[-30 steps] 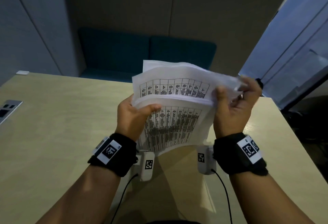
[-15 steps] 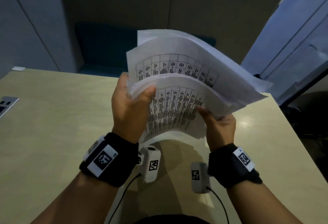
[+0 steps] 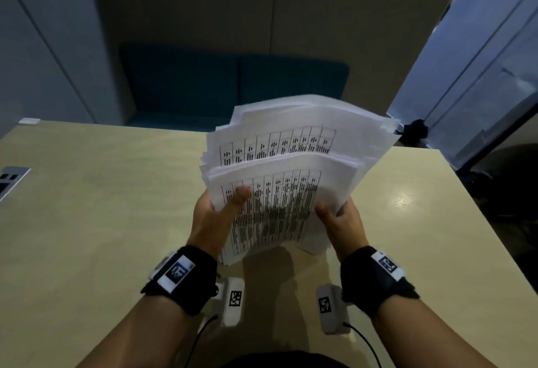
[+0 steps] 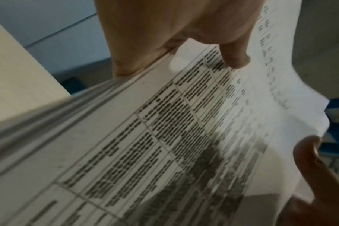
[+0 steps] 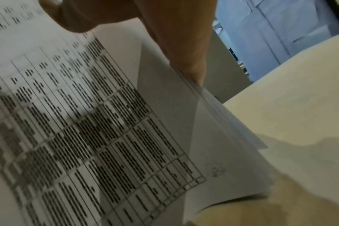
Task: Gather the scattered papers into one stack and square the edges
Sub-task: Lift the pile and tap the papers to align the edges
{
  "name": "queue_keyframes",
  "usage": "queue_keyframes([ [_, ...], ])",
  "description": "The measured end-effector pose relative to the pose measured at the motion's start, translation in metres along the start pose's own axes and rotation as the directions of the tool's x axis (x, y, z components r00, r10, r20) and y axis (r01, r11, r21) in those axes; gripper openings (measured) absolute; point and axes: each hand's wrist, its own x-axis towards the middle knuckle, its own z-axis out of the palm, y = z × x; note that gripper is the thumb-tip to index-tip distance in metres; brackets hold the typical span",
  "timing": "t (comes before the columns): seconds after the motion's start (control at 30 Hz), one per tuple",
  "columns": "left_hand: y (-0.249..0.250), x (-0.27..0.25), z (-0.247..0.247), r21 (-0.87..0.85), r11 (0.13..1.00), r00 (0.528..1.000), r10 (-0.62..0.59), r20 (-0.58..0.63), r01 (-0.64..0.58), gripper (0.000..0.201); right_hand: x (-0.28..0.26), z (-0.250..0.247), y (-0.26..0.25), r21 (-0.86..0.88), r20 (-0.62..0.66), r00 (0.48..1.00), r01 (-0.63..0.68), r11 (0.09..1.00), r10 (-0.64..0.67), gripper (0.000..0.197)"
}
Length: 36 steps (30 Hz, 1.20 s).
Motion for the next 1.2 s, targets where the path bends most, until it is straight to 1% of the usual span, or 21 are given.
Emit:
queue_keyframes([
  [0.1, 0.004, 0.003, 0.003, -0.075, 0.997, 0.999, 0.029, -0.027, -0.031, 0.044, 0.001, 0.0, 0.001, 0.056, -0.022, 1.0, -0.016, 0.998, 0.017, 0.097],
  [0.17, 0.006, 0.004, 0.006, -0.091, 0.995, 0.999, 0.044, -0.03, -0.046, 0.046, 0.002, 0.0, -0.003, 0.078, -0.004, 1.0, -0.022, 0.997, 0.023, 0.102],
  [0.23, 0.01, 0.004, 0.01, -0.109, 0.992, 0.998, 0.055, -0.02, -0.057, 0.047, 0.005, -0.001, -0.008, 0.117, -0.008, 1.0, -0.025, 0.993, 0.026, 0.098],
  [0.27, 0.01, 0.004, 0.011, -0.119, 0.991, 0.998, 0.06, -0.012, -0.061, 0.044, 0.007, -0.003, -0.01, 0.135, -0.028, 0.999, -0.019, 0.991, 0.023, 0.091],
  [0.37, 0.011, 0.004, 0.017, -0.102, 0.993, 0.998, 0.064, -0.011, -0.065, 0.035, 0.009, -0.008, -0.016, 0.167, -0.071, 0.997, 0.008, 0.986, 0.004, 0.049],
  [0.4, 0.011, 0.003, 0.021, -0.1, 0.993, 0.998, 0.059, -0.035, -0.062, 0.034, 0.008, -0.008, -0.018, 0.174, -0.071, 0.997, 0.005, 0.985, 0.007, 0.039],
  [0.47, 0.013, 0.002, 0.028, -0.101, 0.991, 0.993, 0.083, -0.085, -0.091, 0.035, 0.007, -0.008, -0.022, 0.179, -0.071, 0.997, 0.02, 0.984, -0.007, 0.028],
  [0.53, 0.017, 0.0, 0.035, -0.112, 0.986, 0.988, 0.108, -0.108, -0.12, 0.037, 0.005, -0.012, -0.028, 0.175, -0.103, 0.993, 0.074, 0.982, -0.057, 0.023],
  [0.6, 0.023, -0.001, 0.041, -0.124, 0.983, 0.988, 0.123, -0.089, -0.134, 0.044, 0.006, -0.019, -0.037, 0.193, -0.131, 0.987, 0.119, 0.974, -0.095, 0.022],
  [0.67, 0.022, 0.0, 0.046, -0.106, 0.987, 0.991, 0.111, -0.07, -0.118, 0.051, 0.005, -0.029, -0.044, 0.187, -0.117, 0.984, 0.157, 0.97, -0.137, 0.024],
  [0.7, 0.02, 0.001, 0.048, -0.098, 0.99, 0.993, 0.094, -0.069, -0.101, 0.053, 0.005, -0.034, -0.045, 0.174, -0.113, 0.982, 0.169, 0.97, -0.15, 0.027],
  [0.8, 0.014, 0.002, 0.055, -0.06, 0.997, 0.999, 0.035, -0.034, -0.037, 0.067, 0.006, -0.044, -0.044, 0.15, -0.145, 0.975, 0.187, 0.971, -0.166, 0.047],
  [0.83, 0.014, 0.002, 0.058, -0.04, 0.999, 0.999, 0.032, -0.034, -0.034, 0.066, 0.007, -0.046, -0.044, 0.145, -0.15, 0.975, 0.187, 0.972, -0.165, 0.047],
  [0.93, 0.019, -0.003, 0.07, -0.016, 0.997, 0.993, 0.073, -0.097, -0.075, 0.044, 0.012, -0.051, -0.048, 0.143, -0.159, 0.973, 0.187, 0.972, -0.164, 0.032],
  [0.97, 0.024, -0.006, 0.075, -0.023, 0.996, 0.99, 0.088, -0.112, -0.091, 0.039, 0.012, -0.053, -0.053, 0.159, -0.16, 0.972, 0.199, 0.967, -0.173, 0.029],
  [1.03, 0.031, -0.014, 0.084, -0.056, 0.989, 0.984, 0.13, -0.125, -0.138, 0.038, 0.01, -0.06, -0.06, 0.194, -0.163, 0.96, 0.258, 0.946, -0.228, 0.027],
  [1.13, 0.032, -0.02, 0.093, -0.104, 0.977, 0.975, 0.168, -0.145, -0.184, 0.049, 0.005, -0.076, -0.065, 0.199, -0.164, 0.944, 0.315, 0.928, -0.285, 0.028],
  [1.17, 0.028, -0.021, 0.095, -0.106, 0.977, 0.976, 0.169, -0.138, -0.184, 0.056, 0.003, -0.081, -0.064, 0.187, -0.157, 0.942, 0.324, 0.927, -0.297, 0.029],
  [1.2, 0.024, -0.022, 0.098, -0.105, 0.98, 0.979, 0.157, -0.129, -0.17, 0.066, 0.001, -0.086, -0.062, 0.168, -0.147, 0.942, 0.324, 0.931, -0.301, 0.035],
])
